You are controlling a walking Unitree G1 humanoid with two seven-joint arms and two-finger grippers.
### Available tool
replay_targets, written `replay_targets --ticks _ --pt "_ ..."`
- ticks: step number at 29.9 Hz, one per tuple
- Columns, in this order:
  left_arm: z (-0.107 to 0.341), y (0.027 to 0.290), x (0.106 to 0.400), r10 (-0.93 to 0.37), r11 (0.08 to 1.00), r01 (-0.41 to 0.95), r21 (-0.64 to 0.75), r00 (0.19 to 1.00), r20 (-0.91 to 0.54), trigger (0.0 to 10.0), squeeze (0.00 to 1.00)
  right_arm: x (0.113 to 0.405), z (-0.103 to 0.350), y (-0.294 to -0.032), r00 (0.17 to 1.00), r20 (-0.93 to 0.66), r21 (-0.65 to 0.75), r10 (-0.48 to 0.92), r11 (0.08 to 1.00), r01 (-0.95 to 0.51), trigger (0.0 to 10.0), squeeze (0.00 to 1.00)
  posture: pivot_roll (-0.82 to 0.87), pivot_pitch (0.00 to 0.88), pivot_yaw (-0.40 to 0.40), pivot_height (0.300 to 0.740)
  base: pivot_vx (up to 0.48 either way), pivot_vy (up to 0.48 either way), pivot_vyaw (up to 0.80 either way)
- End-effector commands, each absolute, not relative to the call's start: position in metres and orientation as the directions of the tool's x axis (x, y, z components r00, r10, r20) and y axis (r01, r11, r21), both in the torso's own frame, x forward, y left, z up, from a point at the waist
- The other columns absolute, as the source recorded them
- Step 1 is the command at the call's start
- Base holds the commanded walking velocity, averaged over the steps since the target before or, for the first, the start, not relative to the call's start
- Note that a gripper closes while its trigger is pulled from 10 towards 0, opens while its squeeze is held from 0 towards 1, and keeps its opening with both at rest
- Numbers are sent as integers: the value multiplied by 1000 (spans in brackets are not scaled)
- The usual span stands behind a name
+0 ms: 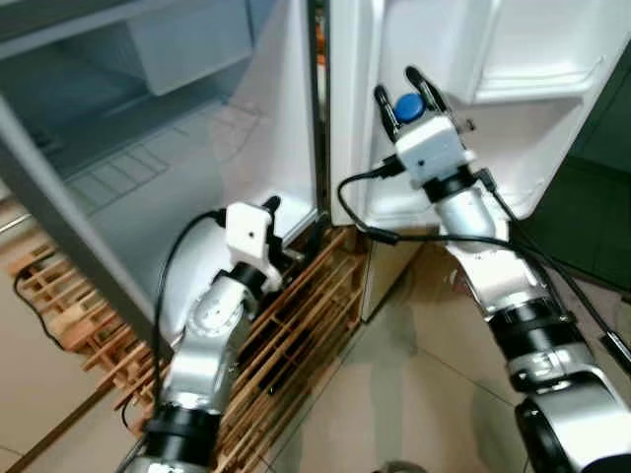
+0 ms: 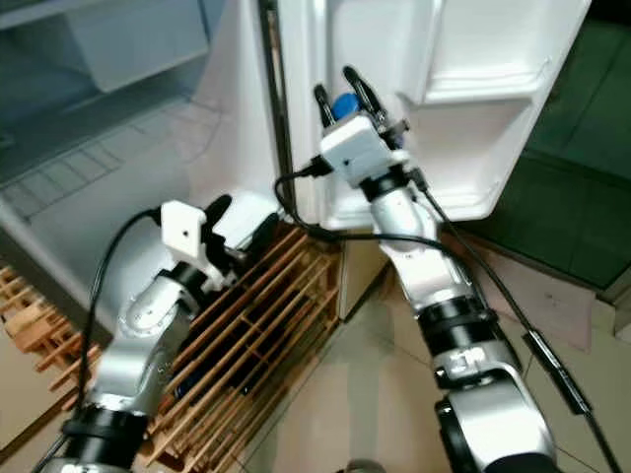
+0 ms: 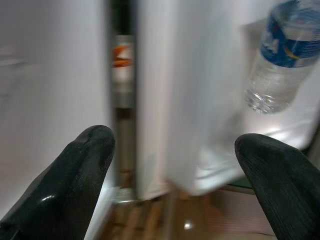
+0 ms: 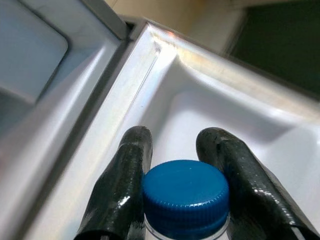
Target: Restocking fridge
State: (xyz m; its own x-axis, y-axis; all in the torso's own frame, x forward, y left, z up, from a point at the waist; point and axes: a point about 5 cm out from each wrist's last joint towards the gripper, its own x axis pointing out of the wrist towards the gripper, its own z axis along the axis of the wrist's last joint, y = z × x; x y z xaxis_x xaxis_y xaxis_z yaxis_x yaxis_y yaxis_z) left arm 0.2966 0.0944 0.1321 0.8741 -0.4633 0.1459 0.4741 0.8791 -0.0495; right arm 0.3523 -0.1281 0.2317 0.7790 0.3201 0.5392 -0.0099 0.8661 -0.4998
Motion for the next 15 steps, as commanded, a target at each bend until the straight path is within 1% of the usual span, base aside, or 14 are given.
replay_targets --ticks 1,2,3,4,5,10,15 --pt "135 105 300 -417 904 425 -36 898 144 10000 0 352 250 -110 740 584 -392 334 914 -103 10000 0 -62 0 57 724 0 0 0" --pt "135 105 300 -417 904 425 -36 898 144 10000 0 352 250 -110 740 584 -392 334 914 -103 10000 0 -62 0 57 724 0 0 0" --pt "135 105 300 -415 905 424 -39 898 144 10000 0 353 251 -110 745 583 -353 324 927 -126 10000 0 -62 0 57 724 0 0 0" --pt "135 106 299 -412 906 421 -43 900 142 10000 0 354 256 -110 756 584 -277 297 948 -158 10000 0 -59 0 57 724 0 0 0" --pt "134 106 299 -409 907 419 -45 902 140 10000 0 355 258 -110 757 587 -254 287 953 -164 10000 0 -58 0 57 724 0 0 0" --pt "135 106 297 -409 907 418 -48 902 137 10000 0 359 262 -111 768 585 -210 261 963 -168 10000 0 -57 0 65 724 0 0 0" --pt "138 106 295 -411 906 420 -47 901 140 10000 0 367 260 -120 792 567 -165 228 973 -163 10000 0 -47 3 82 724 0 0 0"
